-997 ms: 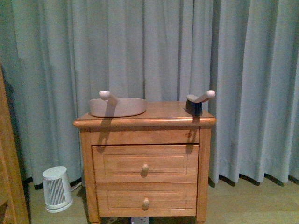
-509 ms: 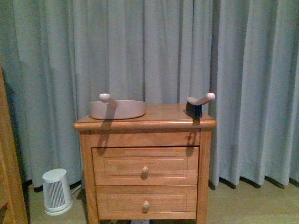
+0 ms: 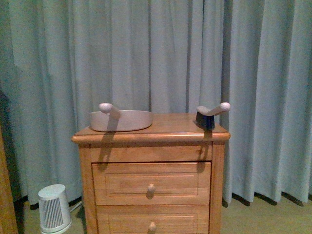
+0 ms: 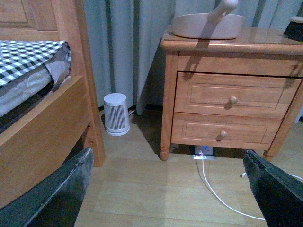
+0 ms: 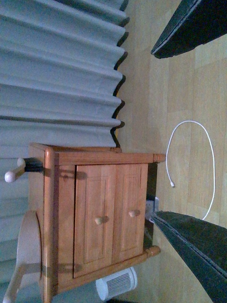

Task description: Clean up trash

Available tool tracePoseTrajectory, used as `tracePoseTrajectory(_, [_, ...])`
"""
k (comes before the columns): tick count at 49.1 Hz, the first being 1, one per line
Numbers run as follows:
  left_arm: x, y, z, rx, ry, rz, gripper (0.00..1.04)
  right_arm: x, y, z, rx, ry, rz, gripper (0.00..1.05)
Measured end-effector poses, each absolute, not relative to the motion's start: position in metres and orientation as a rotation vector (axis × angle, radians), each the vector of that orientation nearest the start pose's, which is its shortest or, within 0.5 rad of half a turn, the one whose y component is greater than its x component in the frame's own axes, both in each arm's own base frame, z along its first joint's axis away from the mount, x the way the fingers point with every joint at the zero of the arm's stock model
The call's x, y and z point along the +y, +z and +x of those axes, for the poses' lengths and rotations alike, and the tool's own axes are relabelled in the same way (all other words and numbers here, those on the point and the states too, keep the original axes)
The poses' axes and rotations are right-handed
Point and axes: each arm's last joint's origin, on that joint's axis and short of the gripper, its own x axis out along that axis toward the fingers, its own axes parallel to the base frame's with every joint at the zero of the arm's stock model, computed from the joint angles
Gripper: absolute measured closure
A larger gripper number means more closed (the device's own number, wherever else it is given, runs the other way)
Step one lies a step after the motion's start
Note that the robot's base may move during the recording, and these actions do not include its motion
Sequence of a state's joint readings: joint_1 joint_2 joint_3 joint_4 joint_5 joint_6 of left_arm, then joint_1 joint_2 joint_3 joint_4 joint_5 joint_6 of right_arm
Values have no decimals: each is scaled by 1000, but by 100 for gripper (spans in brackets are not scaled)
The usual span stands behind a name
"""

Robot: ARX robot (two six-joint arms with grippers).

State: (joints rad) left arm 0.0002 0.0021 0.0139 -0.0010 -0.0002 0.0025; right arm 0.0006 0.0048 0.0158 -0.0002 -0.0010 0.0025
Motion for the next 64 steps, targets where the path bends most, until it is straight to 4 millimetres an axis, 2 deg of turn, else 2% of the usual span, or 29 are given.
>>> tracePoseTrajectory(64, [0,168,97,-10,1,2,8,0,168,97,-10,2,2,7])
